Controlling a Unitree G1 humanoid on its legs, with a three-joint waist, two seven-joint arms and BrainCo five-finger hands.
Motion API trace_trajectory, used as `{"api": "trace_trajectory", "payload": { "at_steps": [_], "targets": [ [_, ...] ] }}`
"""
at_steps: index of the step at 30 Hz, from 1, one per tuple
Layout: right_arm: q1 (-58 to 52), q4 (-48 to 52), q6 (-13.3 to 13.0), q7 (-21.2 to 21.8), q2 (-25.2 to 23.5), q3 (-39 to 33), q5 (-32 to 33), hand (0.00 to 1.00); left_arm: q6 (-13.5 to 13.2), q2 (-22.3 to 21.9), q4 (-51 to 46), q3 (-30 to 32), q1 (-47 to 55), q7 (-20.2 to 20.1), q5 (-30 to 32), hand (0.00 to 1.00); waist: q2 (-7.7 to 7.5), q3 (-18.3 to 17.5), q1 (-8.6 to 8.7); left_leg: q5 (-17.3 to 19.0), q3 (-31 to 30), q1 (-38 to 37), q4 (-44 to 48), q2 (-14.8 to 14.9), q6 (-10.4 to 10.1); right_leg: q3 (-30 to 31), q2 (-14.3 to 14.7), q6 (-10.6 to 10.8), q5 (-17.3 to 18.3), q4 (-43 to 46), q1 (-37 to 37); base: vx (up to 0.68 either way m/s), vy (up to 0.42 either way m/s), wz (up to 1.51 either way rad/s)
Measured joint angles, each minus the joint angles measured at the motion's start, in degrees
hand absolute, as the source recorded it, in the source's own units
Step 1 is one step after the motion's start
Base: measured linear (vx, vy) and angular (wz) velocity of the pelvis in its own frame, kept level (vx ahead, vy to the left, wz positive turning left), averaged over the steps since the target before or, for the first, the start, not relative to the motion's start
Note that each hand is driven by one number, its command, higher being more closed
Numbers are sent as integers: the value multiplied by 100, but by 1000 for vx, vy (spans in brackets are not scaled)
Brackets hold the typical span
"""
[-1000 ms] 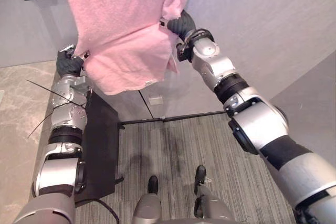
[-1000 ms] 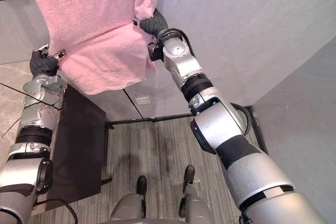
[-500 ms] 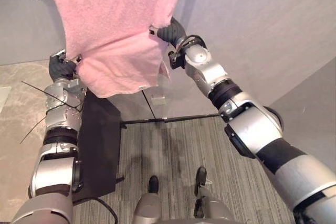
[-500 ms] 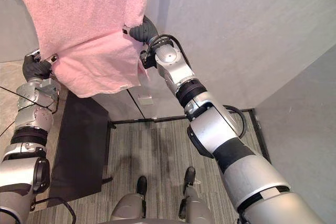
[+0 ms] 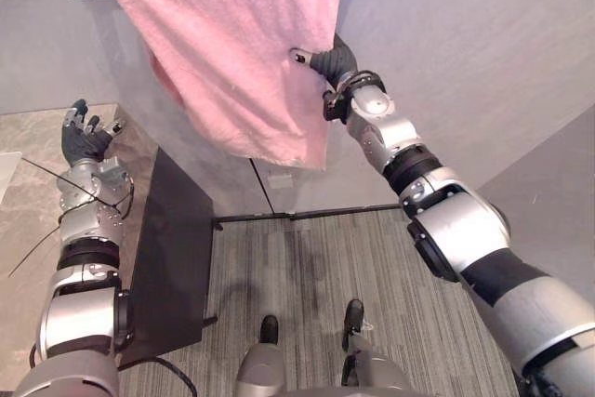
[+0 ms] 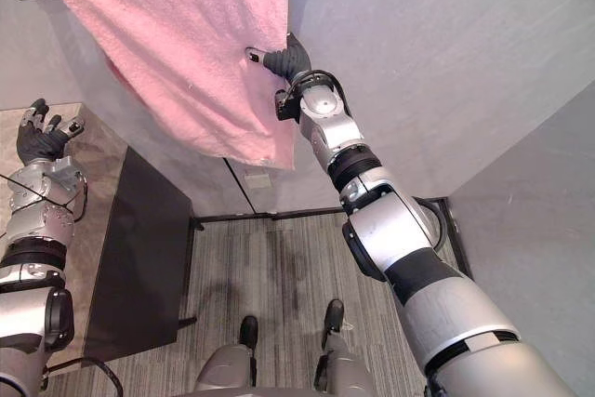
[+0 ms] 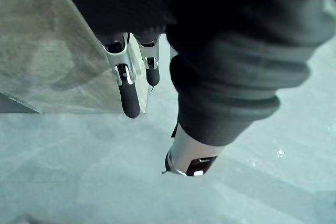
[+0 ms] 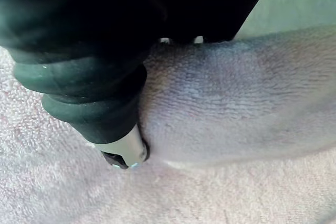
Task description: Organize washtable
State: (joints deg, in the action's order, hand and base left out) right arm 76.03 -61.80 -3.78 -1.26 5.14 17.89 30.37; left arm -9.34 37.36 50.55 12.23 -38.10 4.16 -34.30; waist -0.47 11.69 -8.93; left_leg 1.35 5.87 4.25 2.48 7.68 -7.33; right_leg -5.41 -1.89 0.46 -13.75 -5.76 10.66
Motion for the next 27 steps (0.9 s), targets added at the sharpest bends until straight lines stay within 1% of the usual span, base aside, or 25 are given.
{"api": "trace_trajectory", "payload": {
  "at_steps": [2,13,18,21,22,23,24,26,27],
  "targets": [
    [1,2,-1,4,4,0,110,0,-5,0,-1,0,0,0,-105,0,-4,-2,9,0,-1,-29,1,1,0,-1,1,-1,1,0,-27,-5,45,0],
    [1,14,0,39,24,2,169,0,-8,1,-25,-2,-1,1,-164,0,-22,-13,10,0,-7,-24,37,4,-1,-2,6,-32,-22,0,-33,-3,40,0],
    [1,13,34,39,200,-13,47,0,-9,6,-54,-2,-19,6,-163,0,-74,-44,14,0,-11,-30,68,4,-1,-2,6,-51,-36,1,-55,-8,48,0],
    [-3,-14,81,29,455,-381,-77,0,-7,11,-56,22,-42,33,-160,0,-77,-46,33,1,-27,-95,82,3,-1,-16,6,-52,-36,0,-137,-14,49,2],
    [-2,-25,96,9,663,-692,-151,0,-7,42,-86,165,-96,69,-157,0,-105,-64,31,2,-30,-106,98,3,-2,-19,4,-52,-37,0,-154,-24,52,0],
    [-3,-28,100,-7,743,-816,-173,0,-8,101,-110,190,-106,97,-157,0,-119,-73,37,2,-30,-104,104,3,-2,-19,0,-55,-39,0,-154,-38,73,0],
    [-3,-101,106,-58,929,-1170,-170,0,-7,266,-131,206,-138,124,-156,0,-140,-85,67,4,-31,-106,142,3,-2,-19,-3,-65,-46,0,-174,-28,52,1],
    [-14,-274,118,-152,1141,-1608,-131,0,-9,383,-240,229,-171,132,-163,0,-140,-85,85,8,-61,-163,144,1,6,-48,-9,-82,-33,2,-249,-17,46,7],
    [-67,-428,131,-260,1315,-1974,-19,0,-28,436,-394,329,-172,152,-167,0,-144,-88,119,9,-91,-252,134,4,7,-78,-6,-103,-13,1,-353,-9,39,9]
  ]
}}
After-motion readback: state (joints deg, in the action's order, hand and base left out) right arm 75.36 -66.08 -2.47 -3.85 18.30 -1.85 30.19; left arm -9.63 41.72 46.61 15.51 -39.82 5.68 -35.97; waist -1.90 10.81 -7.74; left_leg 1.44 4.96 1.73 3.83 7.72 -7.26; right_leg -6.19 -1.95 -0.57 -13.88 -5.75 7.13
